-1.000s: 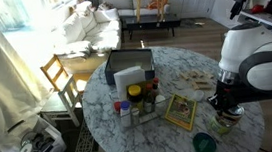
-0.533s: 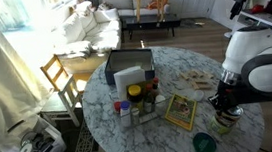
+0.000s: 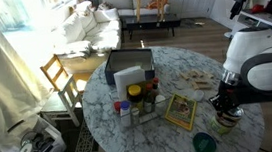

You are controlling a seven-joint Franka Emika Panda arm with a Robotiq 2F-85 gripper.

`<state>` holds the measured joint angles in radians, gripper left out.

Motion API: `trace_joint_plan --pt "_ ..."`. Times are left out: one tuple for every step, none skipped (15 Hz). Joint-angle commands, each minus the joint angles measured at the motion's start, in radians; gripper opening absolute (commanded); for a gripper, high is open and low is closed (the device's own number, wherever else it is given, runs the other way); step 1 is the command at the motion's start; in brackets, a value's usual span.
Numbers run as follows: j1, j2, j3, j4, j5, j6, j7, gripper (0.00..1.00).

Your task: Stack the lids then stack the cans

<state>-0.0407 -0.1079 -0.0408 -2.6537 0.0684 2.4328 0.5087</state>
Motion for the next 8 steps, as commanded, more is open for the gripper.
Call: trace_joint_plan --pt "-0.012 -0.007 0.006 -0.015 0.009 -0.006 -0.020 0.03" --pt "-0.010 -0.006 0.008 -0.016 0.010 0.001 -0.020 0.03" --pt "-0.009 -0.006 0.009 -0.016 0.011 0.000 -0.021 0.03" --pt "-0.007 -0.006 0.010 -0.017 0.017 0.003 -0.025 0.03" --pt "-0.007 -0.007 0.011 -0.017 0.015 0.002 -0.024 0.03" --pt "-0.006 -0.008 0.013 -0.017 0.014 0.001 -0.023 0.03" --pt "-0.005 -0.008 0.014 -0.017 0.014 -0.001 -0.023 0.03" --pt "-0.004 -0.007 0.015 -0.016 0.018 -0.003 -0.027 0.03"
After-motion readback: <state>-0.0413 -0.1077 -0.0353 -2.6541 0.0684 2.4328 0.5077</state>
